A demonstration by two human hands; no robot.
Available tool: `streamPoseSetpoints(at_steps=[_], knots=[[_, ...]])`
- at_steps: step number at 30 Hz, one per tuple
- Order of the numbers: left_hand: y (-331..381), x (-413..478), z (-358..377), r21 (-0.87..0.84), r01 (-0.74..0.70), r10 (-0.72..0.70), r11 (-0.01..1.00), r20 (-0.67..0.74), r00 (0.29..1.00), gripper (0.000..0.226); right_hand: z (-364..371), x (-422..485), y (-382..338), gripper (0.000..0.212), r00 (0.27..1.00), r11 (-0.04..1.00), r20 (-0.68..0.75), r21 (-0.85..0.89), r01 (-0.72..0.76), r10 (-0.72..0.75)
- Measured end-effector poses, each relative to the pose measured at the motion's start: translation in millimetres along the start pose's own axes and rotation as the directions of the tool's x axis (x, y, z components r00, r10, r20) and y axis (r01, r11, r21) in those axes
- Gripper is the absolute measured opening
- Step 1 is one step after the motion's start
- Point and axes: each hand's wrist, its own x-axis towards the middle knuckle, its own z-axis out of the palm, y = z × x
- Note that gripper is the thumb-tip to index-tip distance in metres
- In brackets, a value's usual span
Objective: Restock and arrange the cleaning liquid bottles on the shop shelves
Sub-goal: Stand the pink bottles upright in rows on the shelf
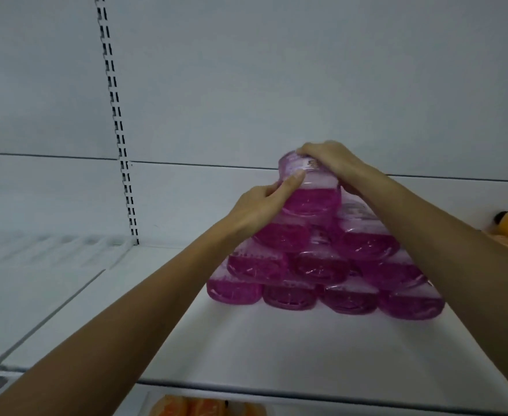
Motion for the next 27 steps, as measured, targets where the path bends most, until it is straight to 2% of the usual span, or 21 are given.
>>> streamPoseSetpoints(at_steps=[2,3,5,7,8,10,12,15,17,20,22,24,27], knots=[[2,-5,-12,-0.187,-0.073,0.076,0.980,0.008,0.997,0.086,5,-2,-31,0.060,0.989,0.990,-0.115,0.097,0.102,-0.091],[3,-7,-21,-0.301,-0.117,0.124,0.946,0.005,0.992,0.081,9,-4,-47,0.058,0.978,0.979,-0.158,0.133,0.155,-0.133],[-1,-13,-45,-0.520,-0.194,0.205,0.832,-0.037,0.978,0.063,24,-14,-77,0.055,0.960,0.945,-0.185,0.215,0.247,-0.209],[-17,-21,-73,-0.572,-0.254,0.249,0.780,-0.089,0.964,0.044,46,-28,-101,0.059,0.954,0.907,-0.124,0.297,0.299,-0.273],[-30,-26,-85,-0.547,-0.272,0.261,0.792,-0.098,0.960,0.043,60,-34,-108,0.061,0.952,0.896,-0.078,0.322,0.306,-0.297],[-62,-37,-107,-0.482,-0.264,0.262,0.835,-0.073,0.962,0.055,89,-43,-115,0.064,0.948,0.910,0.014,0.287,0.300,-0.317],[-95,-51,-124,-0.402,-0.243,0.248,0.883,-0.041,0.968,0.066,120,-48,-114,0.074,0.944,0.949,0.121,0.115,0.294,-0.307],[-139,-68,-138,-0.313,-0.193,0.201,0.930,-0.009,0.980,0.070,159,-54,-103,0.093,0.920,0.956,0.317,-0.100,0.276,-0.232],[-162,-75,-141,-0.229,-0.127,0.133,0.965,0.012,0.991,0.071,183,-57,-89,0.092,0.917,0.960,0.351,-0.132,0.248,-0.189],[-185,-84,-139,0.047,-0.021,0.023,0.999,-0.038,0.999,0.072,214,-60,-74,0.089,0.906,0.908,0.330,-0.229,0.350,-0.266],[-198,-89,-139,0.277,0.000,0.022,0.961,-0.076,0.997,0.073,229,-60,-71,0.092,0.895,0.879,0.303,-0.251,0.406,-0.327],[-208,-96,-142,0.536,0.052,-0.008,0.842,-0.083,0.997,0.072,243,-56,-71,0.095,0.894,0.872,0.281,-0.249,0.420,-0.351],[-215,-104,-144,0.736,0.046,-0.038,0.675,-0.028,0.999,0.051,265,-47,-70,0.094,0.898,0.873,0.248,-0.246,0.421,-0.363]])
